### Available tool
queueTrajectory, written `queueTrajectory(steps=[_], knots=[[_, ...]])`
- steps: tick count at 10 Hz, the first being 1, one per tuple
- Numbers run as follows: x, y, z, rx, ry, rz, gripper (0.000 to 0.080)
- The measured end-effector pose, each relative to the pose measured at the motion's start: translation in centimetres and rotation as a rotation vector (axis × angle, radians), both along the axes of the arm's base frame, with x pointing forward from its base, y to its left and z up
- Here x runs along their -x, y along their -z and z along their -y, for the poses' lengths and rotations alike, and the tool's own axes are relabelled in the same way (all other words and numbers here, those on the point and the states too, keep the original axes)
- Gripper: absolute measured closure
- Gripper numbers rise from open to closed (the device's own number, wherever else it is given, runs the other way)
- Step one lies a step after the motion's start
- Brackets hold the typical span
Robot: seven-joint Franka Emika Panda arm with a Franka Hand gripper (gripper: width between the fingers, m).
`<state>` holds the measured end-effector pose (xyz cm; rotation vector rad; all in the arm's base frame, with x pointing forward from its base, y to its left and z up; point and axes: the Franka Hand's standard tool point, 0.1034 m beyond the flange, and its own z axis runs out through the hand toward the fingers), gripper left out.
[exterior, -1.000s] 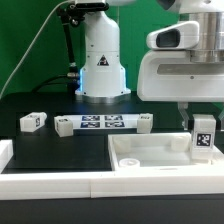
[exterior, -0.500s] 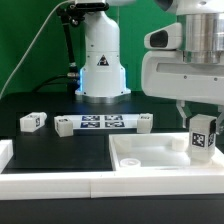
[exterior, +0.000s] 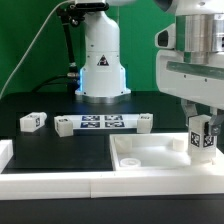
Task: Assemble one leg
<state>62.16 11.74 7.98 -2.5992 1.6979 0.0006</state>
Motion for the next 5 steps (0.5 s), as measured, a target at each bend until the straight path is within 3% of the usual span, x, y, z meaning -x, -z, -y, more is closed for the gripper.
queueTrajectory(steps=[1,2,3,4,5], knots=[[0.00,0.00,-0.01,0.001,-0.039,0.001,0.0509],[0.00,0.00,-0.02,0.000,-0.042,0.002,0.0322],[0.01,0.00,-0.08,0.000,-0.048,0.002,0.0208],[0.01,0.00,-0.11,0.003,-0.152,0.005,0.0208],[0.02,0.00,-0.14,0.007,-0.293,0.009,0.0159]])
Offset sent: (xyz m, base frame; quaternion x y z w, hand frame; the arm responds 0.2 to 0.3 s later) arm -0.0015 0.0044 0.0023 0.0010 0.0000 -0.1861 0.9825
